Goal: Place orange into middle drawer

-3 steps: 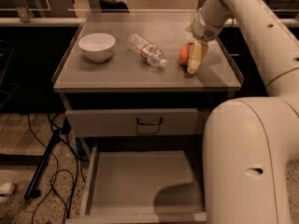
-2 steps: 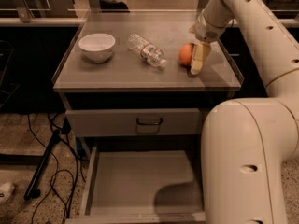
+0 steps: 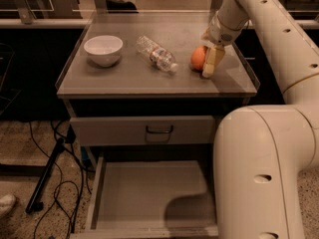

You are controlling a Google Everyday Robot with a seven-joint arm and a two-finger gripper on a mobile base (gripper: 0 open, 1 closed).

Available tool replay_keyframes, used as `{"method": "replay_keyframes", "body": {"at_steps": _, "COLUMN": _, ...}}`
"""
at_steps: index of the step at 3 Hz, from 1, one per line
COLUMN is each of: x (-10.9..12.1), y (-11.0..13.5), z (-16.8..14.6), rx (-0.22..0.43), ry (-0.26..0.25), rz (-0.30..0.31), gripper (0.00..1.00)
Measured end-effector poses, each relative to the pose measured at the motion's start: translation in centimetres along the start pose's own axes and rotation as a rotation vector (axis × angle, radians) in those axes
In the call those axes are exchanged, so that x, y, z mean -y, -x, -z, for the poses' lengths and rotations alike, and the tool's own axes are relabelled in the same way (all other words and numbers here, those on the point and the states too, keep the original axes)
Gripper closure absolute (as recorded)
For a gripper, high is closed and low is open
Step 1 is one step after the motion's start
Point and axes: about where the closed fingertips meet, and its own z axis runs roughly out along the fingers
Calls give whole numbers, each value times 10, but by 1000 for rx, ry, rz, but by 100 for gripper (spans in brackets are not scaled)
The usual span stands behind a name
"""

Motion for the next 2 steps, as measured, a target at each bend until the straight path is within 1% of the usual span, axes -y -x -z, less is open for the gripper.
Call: {"method": "replay_keyframes", "body": {"at_steps": 2, "x": 0, "y": 0, "z": 0, "rx": 0, "ry": 0, "rz": 0, "gripper": 65}}
